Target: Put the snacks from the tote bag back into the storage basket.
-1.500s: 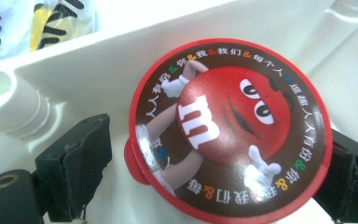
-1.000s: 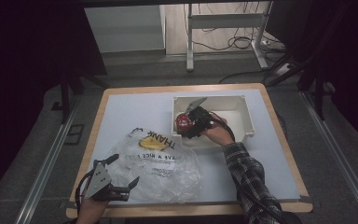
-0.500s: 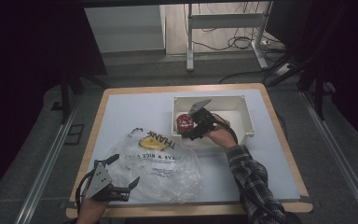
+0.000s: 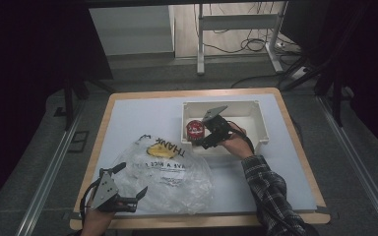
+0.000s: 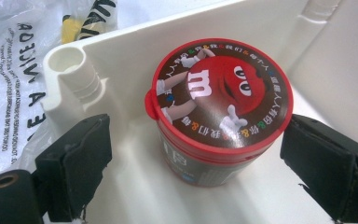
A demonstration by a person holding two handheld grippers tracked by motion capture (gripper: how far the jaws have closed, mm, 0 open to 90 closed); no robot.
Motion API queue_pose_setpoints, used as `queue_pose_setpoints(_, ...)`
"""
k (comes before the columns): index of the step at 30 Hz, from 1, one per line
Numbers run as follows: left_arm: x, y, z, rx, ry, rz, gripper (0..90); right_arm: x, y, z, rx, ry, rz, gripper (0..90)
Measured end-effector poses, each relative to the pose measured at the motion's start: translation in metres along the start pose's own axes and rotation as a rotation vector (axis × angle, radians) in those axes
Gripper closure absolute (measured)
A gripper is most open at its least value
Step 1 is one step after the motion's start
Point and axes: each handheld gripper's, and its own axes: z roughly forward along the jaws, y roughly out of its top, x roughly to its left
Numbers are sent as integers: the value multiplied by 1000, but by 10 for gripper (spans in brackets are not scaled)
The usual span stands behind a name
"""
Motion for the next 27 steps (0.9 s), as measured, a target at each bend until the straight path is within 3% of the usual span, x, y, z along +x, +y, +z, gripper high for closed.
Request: queue_pose_setpoints(27, 0, 0, -1, 2, 2, 2, 3, 10, -3, -18, -39, -7, 5, 94)
